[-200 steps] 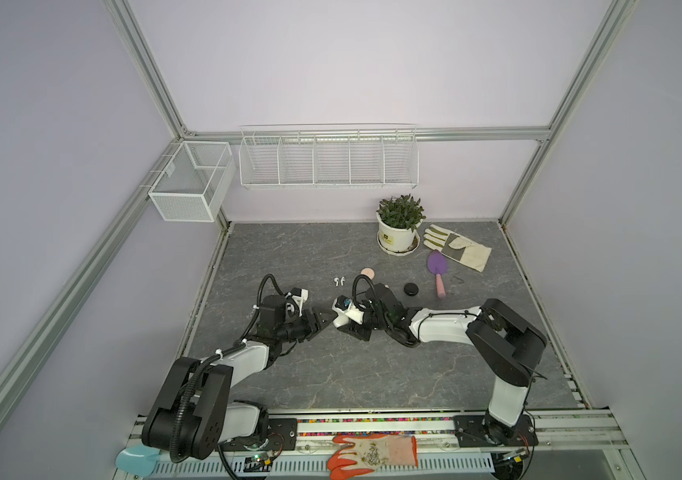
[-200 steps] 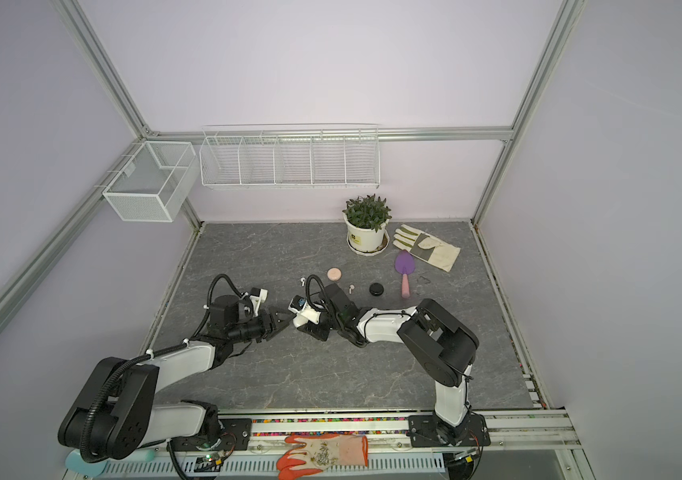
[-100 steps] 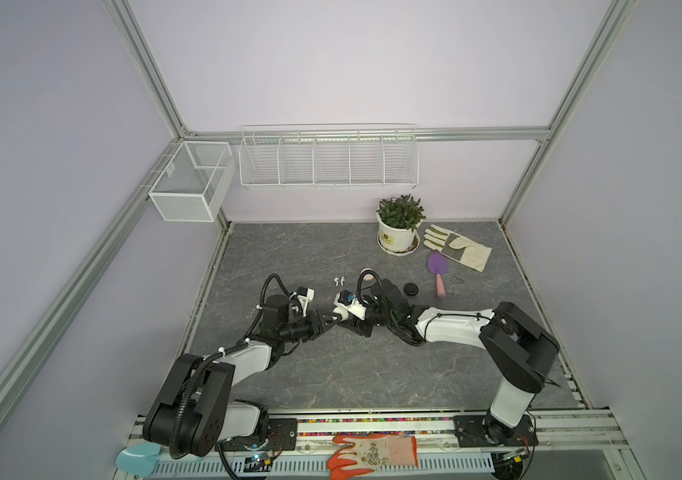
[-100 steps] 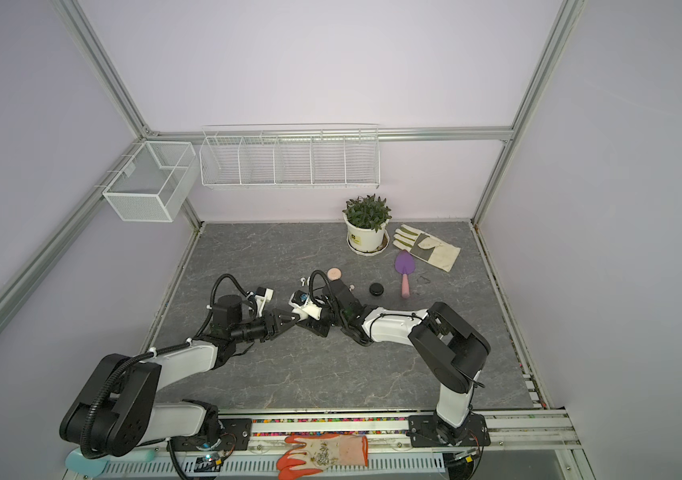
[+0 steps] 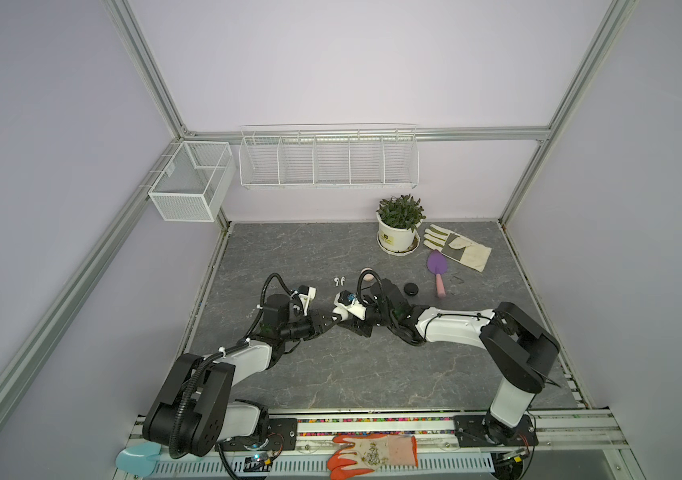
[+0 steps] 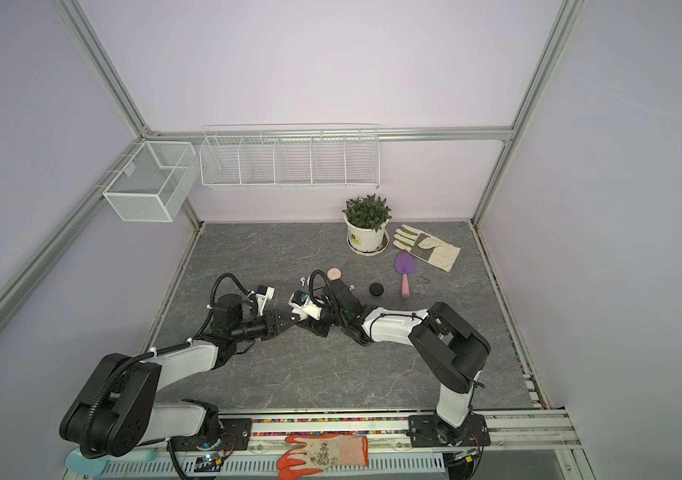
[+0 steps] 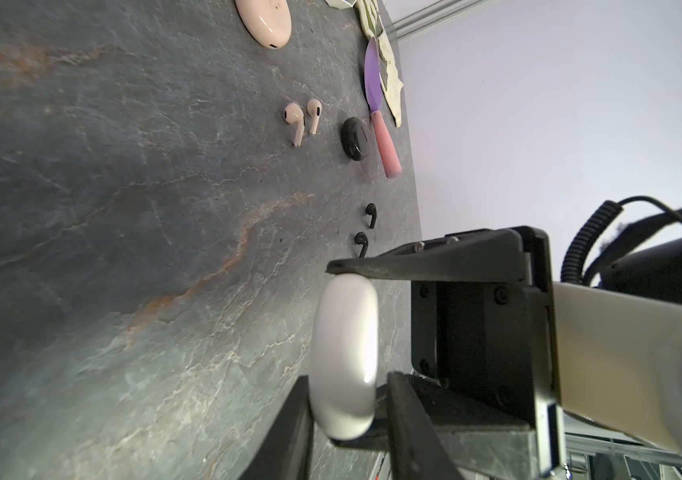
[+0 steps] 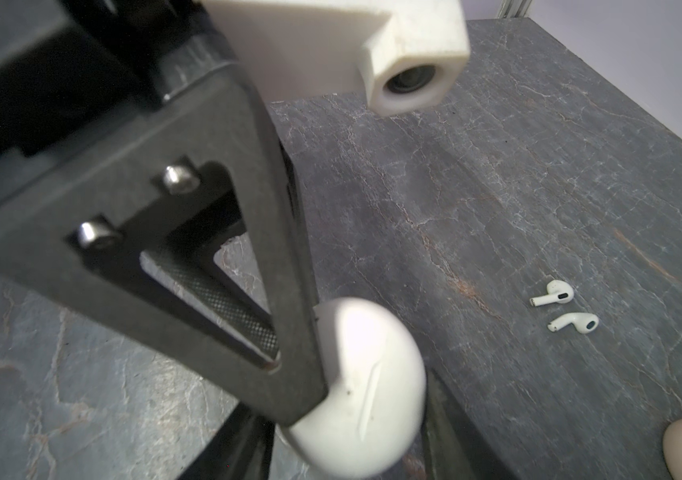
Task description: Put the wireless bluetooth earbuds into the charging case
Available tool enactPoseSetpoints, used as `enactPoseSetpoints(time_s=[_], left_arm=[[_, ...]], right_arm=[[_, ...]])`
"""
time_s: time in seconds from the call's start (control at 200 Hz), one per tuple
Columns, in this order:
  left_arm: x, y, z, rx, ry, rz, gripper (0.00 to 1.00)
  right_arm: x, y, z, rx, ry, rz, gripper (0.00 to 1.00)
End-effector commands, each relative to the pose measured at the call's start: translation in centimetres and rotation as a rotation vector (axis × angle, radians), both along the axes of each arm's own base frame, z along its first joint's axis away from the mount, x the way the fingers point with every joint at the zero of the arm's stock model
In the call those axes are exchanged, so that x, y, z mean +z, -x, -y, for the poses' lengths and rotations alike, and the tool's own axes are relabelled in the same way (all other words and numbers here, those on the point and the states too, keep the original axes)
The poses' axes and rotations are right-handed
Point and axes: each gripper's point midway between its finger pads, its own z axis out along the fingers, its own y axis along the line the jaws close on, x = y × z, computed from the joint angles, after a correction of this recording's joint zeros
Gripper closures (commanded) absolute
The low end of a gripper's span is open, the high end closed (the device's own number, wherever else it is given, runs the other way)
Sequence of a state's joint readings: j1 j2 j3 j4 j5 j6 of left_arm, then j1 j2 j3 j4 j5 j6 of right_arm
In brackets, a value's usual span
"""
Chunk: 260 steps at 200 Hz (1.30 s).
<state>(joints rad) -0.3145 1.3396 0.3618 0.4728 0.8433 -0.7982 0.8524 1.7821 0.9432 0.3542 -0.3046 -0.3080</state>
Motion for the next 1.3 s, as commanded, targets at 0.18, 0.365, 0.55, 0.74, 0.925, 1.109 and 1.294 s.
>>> enactPoseSetpoints(time_s=[0.18, 0.365, 0.55, 0.74, 0.925, 1.109, 1.294], left_arm=[[1.7, -0.7, 0.6, -0.024, 0.025, 0.056, 0.84], [1.8, -0.7, 0.5, -0.015, 0.016, 0.078, 0.88], [2.8, -1.4, 0.3, 0.017, 0.009, 0.152, 0.94], [5.3, -1.6, 0.5, 0.028, 0.049, 0.31, 1.0], [9.2, -0.8, 0.5, 0.051, 0.167, 0.525, 1.0], [11.4, 0.7, 0.9, 0.012, 0.222, 0.645, 1.0], [12.9, 1.5, 1.6, -0.014, 0.26, 0.712, 1.0]], right_arm=[[1.1, 0.3, -0.4, 0.03, -0.019, 0.038, 0.64], [1.9, 0.3, 0.1, 0.022, -0.005, 0.05, 0.46], [5.4, 1.1, 2.6, 0.019, -0.021, 0.003, 0.34], [9.7, 2.1, 5.1, -0.014, -0.13, -0.195, 0.33], [12.6, 1.9, 6.1, -0.029, -0.247, -0.4, 0.33], [14.2, 0.9, 5.8, -0.037, -0.357, -0.483, 0.33], [14.7, 0.2, 4.8, -0.02, -0.429, -0.582, 0.34]])
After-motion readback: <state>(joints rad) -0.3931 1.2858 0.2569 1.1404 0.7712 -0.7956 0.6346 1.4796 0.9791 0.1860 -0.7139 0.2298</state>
